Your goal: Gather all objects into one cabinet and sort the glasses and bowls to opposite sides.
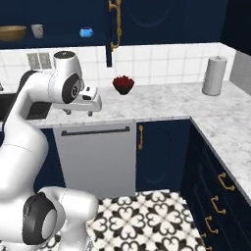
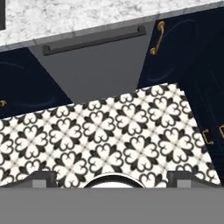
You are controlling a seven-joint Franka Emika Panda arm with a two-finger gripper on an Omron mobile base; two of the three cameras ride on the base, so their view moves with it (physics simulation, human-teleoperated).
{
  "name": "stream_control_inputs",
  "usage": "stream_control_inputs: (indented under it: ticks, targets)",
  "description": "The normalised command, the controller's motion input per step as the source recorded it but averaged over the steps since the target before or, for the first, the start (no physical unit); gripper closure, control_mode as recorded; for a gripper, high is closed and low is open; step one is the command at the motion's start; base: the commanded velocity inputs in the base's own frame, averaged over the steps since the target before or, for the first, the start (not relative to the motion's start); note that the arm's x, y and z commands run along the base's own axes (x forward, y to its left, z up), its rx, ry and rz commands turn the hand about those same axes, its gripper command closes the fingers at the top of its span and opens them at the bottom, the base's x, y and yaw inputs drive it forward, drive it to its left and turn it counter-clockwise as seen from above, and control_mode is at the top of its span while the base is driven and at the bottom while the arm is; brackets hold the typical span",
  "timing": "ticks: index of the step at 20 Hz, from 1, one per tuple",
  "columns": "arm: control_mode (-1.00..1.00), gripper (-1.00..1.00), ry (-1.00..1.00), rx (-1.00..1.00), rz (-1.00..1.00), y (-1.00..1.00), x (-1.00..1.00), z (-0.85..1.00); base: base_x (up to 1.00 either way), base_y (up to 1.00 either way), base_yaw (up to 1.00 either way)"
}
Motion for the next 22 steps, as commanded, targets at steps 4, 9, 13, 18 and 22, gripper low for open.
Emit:
stream_control_inputs:
  ticks: [4, 9, 13, 18, 22]
  targets:
    - [1.0, -1.0, 0.0, 0.0, 0.0, 0.0, 0.0, 0.0, 0.0, -0.27, -0.44]
    - [1.0, -1.0, 0.0, 0.0, 0.0, 0.0, 0.0, 0.0, 0.0, -0.3, -0.46]
    - [1.0, -1.0, 0.0, 0.0, 0.0, 0.0, 0.0, 0.0, 0.0, -0.39, -0.52]
    - [1.0, -1.0, 0.0, 0.0, 0.0, 0.0, 0.0, 0.0, 0.0, -0.43, -0.6]
    - [1.0, -1.0, 0.0, 0.0, 0.0, 0.0, 0.0, 0.0, 0.0, -0.44, -0.68]
